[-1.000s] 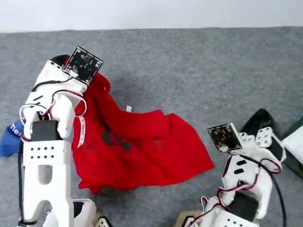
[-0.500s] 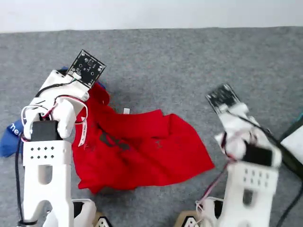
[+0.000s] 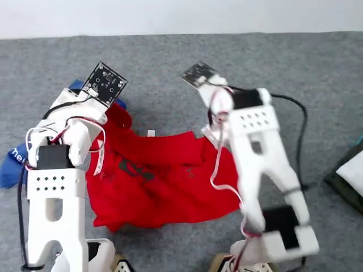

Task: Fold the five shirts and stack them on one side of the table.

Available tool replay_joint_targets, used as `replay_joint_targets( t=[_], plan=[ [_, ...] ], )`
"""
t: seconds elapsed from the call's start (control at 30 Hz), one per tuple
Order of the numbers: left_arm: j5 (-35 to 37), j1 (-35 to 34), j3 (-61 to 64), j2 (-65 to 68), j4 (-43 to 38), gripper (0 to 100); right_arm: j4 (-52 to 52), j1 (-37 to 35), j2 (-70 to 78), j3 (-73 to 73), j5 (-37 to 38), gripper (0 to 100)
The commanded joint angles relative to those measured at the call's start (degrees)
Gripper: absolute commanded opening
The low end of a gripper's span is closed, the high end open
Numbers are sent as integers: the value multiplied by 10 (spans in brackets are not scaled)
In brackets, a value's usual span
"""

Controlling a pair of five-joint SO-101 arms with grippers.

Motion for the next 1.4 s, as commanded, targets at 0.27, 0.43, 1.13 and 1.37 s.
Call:
replay_joint_targets(
  t=[0.27, 0.43, 1.13, 1.37],
  plan=[
    [-3, 3, 32, -11, 4, 2, 4, -68, 249, -273, -77, 243],
    [-3, 4, 31, -11, 2, 2, 3, -82, 343, -359, -79, 244],
    [-3, 4, 32, -11, 2, 2, 49, -80, 496, -456, -105, 242],
    [-3, 4, 33, -11, 4, 3, 46, -107, 521, -456, -105, 240]
  ],
)
